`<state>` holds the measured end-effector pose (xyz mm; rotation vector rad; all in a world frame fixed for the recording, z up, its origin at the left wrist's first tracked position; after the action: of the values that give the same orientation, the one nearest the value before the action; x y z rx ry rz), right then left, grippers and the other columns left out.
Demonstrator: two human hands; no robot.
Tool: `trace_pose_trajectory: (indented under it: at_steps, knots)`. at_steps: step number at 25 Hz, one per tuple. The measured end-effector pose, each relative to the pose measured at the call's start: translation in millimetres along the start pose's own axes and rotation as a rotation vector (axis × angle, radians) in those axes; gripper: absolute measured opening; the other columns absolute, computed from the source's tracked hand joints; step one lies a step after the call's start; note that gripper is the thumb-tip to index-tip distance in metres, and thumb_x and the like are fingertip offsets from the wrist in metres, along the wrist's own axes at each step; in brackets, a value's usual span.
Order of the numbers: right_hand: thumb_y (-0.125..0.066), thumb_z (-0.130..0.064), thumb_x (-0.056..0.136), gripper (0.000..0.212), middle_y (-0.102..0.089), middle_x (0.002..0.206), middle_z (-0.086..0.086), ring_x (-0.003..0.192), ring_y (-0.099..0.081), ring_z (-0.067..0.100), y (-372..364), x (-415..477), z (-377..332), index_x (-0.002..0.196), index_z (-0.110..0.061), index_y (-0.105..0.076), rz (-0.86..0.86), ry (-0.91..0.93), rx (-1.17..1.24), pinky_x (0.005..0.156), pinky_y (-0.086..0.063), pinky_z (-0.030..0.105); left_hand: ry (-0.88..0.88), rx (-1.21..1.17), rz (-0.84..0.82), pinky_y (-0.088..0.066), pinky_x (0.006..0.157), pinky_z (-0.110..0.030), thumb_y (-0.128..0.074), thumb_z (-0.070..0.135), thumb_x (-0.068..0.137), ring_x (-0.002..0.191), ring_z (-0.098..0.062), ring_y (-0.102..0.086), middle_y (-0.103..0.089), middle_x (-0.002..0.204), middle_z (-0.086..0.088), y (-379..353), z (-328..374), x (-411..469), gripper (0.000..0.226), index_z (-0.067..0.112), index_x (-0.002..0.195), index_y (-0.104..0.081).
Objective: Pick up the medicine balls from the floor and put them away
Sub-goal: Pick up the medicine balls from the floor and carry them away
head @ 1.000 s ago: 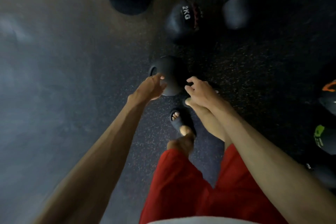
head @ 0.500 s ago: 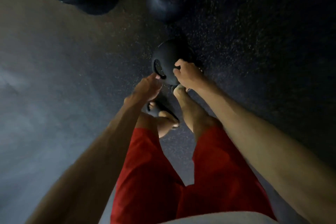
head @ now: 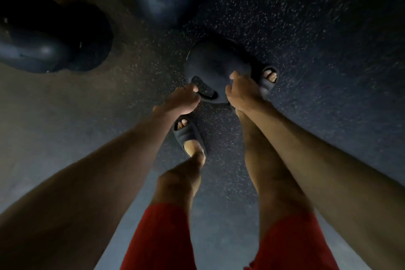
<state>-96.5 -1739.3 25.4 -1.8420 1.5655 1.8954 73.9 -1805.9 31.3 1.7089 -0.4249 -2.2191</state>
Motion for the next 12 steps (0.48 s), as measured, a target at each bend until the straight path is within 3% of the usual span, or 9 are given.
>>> trace_pose_trajectory:
  at_steps: [4,7,10,12]
  knots:
    - [-0.056,-0.037,0.098,0.081,-0.019,0.159,0.026,0.143,-0.028,0.043,-66.1,31.3,3.2,0.158,-0.020,-0.006,0.033,-0.222,0.148,0.109,-0.036,0.059,-0.087,0.023,-0.034,-0.046,0.102,-0.044,-0.048,0.021,0.102,0.124,-0.037,-0.057,-0.056,0.138,-0.024,-16.7,-29.4,67.1,0.043,0.005,0.142,-0.046]
    - [-0.063,-0.047,0.093,0.108,0.000,0.162,0.031,0.148,-0.018,0.046,-101.5,44.4,1.8,0.156,-0.022,0.020,0.121,-0.293,0.197,0.112,-0.032,0.062,0.000,-0.161,-0.017,-0.051,0.100,-0.044,-0.054,0.026,0.100,0.120,-0.035,-0.060,-0.060,0.131,-0.021,-24.5,-47.4,101.1,0.044,0.003,0.137,-0.049]
    - [-0.062,-0.049,0.092,0.108,0.000,0.160,0.036,0.149,-0.017,0.047,-115.0,58.3,8.9,0.156,-0.022,0.020,0.342,-0.260,0.179,0.111,-0.037,0.059,0.125,-0.346,-0.001,-0.054,0.097,-0.044,-0.055,0.027,0.100,0.116,-0.031,-0.060,-0.056,0.134,-0.015,-31.5,-54.4,120.7,0.052,0.010,0.146,-0.036]
    - [-0.060,-0.051,0.093,0.104,0.000,0.161,0.034,0.150,-0.016,0.046,-109.2,68.1,22.9,0.156,-0.025,0.019,0.380,-0.223,0.246,0.112,-0.038,0.056,0.165,-0.405,-0.028,-0.054,0.094,-0.042,-0.054,0.023,0.101,0.116,-0.028,-0.059,-0.052,0.139,-0.012,-34.8,-53.1,129.7,0.060,0.013,0.153,-0.024]
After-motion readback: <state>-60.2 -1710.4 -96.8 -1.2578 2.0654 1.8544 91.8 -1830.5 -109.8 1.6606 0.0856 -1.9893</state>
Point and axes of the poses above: each hand's wrist, its own x-axis towards the middle knuckle, its own y-axis out of the back of the hand, z = x × y, the point moved 3 cm from there along x, towards the middle knuckle
